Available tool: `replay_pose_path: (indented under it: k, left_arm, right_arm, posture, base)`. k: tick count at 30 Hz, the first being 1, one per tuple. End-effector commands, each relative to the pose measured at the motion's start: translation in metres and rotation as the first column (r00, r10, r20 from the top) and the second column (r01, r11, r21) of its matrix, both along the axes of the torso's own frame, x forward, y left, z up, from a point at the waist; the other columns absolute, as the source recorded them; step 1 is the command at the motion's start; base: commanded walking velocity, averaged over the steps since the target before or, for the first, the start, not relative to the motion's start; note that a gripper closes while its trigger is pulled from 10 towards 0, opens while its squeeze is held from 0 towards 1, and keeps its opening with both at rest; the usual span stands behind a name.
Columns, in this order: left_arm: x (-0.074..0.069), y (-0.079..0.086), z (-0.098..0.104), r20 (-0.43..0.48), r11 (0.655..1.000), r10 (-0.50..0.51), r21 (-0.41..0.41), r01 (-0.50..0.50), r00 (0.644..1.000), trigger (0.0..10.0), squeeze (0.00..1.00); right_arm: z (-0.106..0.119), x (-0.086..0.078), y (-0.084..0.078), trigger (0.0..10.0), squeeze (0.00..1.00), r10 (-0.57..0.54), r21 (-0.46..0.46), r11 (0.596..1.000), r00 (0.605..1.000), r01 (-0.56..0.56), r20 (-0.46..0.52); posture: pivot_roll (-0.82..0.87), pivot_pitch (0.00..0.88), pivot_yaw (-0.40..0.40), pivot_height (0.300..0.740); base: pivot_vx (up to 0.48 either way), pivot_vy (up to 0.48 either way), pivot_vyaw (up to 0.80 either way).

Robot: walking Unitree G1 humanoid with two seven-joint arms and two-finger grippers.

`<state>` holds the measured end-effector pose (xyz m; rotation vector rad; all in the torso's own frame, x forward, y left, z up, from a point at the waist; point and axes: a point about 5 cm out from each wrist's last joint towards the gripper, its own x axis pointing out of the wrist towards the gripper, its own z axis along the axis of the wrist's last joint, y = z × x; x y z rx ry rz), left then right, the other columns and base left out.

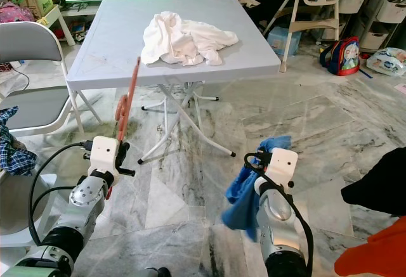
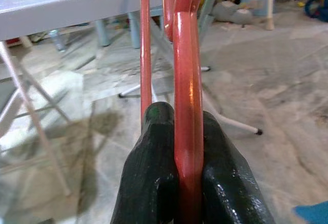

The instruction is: Hang hanger

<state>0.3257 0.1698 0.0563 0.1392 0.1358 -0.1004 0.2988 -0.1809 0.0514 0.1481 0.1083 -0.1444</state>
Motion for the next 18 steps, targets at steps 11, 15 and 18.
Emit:
replay_pose_path:
  k: [11,15,18]
  left_arm:
    - [-0.006,0.002,0.002,0.034,1.000,0.014,-0.010,-0.013,0.999,10.0,0.00]
    - [-0.007,0.004,0.003,0.041,1.000,0.021,0.001,-0.021,0.999,10.0,0.00]
    - [-0.007,0.004,0.002,0.035,1.000,0.018,0.002,-0.018,0.999,10.0,0.00]
  right_arm:
    - [-0.001,0.003,0.013,10.0,0.00,0.062,-0.002,0.998,0.998,-0.062,-0.010]
    - [-0.001,0.007,0.021,10.0,0.00,0.103,-0.005,0.995,0.994,-0.103,-0.018]
    - [-0.001,0.008,0.025,10.0,0.00,0.126,-0.005,0.992,0.992,-0.126,-0.022]
  posture:
    - [0.11,0.000,0.004,0.740]
    - [0.12,0.000,-0.005,0.740]
    - [0.13,0.000,-0.011,0.740]
  base:
    - [0.239,0.000,-0.69]
    - [0.271,0.000,0.00]
    - [0.270,0.000,0.00]
